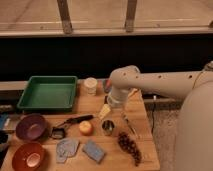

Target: Place grapes in purple bowl

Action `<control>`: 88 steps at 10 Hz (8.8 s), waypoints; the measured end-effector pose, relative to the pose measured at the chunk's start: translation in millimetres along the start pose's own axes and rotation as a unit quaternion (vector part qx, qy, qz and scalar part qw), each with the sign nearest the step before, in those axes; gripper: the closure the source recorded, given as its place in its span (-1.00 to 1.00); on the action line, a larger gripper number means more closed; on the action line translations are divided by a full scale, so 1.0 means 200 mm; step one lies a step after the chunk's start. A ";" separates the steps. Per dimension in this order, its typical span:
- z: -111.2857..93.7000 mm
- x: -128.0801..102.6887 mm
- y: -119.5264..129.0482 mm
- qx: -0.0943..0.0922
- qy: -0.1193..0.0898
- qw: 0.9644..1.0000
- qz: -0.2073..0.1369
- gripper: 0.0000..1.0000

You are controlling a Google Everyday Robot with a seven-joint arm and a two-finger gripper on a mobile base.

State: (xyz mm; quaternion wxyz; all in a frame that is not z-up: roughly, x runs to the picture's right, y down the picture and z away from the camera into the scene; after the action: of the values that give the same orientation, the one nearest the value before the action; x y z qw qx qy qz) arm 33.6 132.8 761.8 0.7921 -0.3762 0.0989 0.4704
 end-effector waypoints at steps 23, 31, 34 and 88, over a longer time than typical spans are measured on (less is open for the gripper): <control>-0.03 0.13 -0.23 0.016 -0.001 0.998 0.059 -0.60; 0.09 0.83 -0.68 -0.001 0.005 0.986 0.165 -0.60; 0.20 0.86 -0.61 -0.016 0.014 0.986 0.165 -0.60; -0.53 -0.97 1.27 0.036 -0.094 0.927 -0.362 1.00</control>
State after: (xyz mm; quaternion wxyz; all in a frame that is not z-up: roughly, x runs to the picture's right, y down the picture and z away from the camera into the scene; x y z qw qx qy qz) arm -258.5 -1.1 659.2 0.9272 -0.3117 -0.1015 0.1813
